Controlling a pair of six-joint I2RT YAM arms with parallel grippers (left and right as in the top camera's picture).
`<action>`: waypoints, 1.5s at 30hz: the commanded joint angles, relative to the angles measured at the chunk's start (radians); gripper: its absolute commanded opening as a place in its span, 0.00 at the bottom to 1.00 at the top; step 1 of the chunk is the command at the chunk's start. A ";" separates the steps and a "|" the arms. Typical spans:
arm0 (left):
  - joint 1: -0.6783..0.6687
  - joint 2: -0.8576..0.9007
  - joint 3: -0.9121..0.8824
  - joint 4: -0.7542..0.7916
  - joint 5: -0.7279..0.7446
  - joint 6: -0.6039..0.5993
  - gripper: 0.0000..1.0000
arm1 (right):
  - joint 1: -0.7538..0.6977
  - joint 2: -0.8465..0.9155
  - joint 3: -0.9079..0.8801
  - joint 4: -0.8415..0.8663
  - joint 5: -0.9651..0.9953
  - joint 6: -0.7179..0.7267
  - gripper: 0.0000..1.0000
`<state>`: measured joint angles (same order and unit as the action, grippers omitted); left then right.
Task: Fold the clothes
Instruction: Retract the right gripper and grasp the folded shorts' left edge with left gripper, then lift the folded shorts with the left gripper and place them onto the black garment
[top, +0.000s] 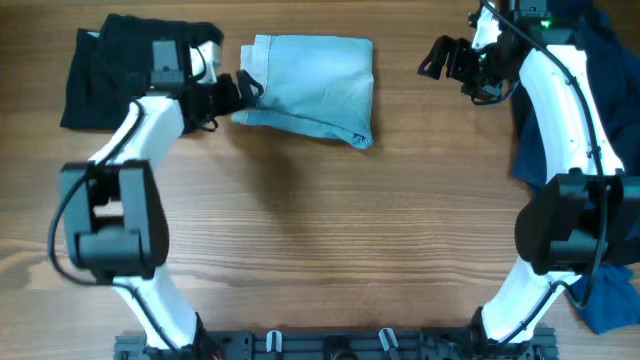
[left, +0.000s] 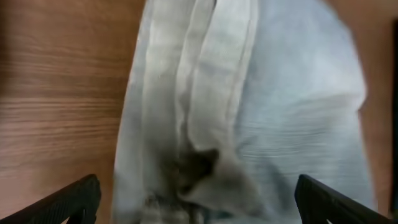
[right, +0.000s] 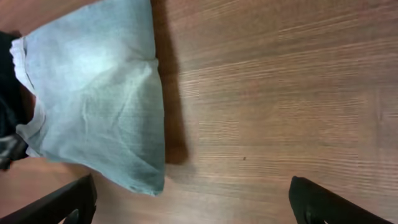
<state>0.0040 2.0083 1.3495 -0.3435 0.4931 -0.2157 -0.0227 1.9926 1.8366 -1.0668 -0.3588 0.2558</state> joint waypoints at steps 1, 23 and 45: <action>0.006 0.057 0.007 0.025 0.064 0.082 1.00 | 0.000 0.016 -0.006 -0.012 -0.001 -0.020 0.99; -0.192 0.203 0.007 0.296 0.213 -0.068 0.04 | 0.000 0.016 -0.006 -0.011 0.000 -0.020 0.99; 0.047 -0.317 0.007 0.284 0.034 -0.324 0.04 | 0.000 0.016 -0.007 0.008 -0.001 -0.020 1.00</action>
<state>0.0246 1.7641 1.3495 -0.0757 0.6018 -0.5224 -0.0227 1.9926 1.8366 -1.0615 -0.3588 0.2558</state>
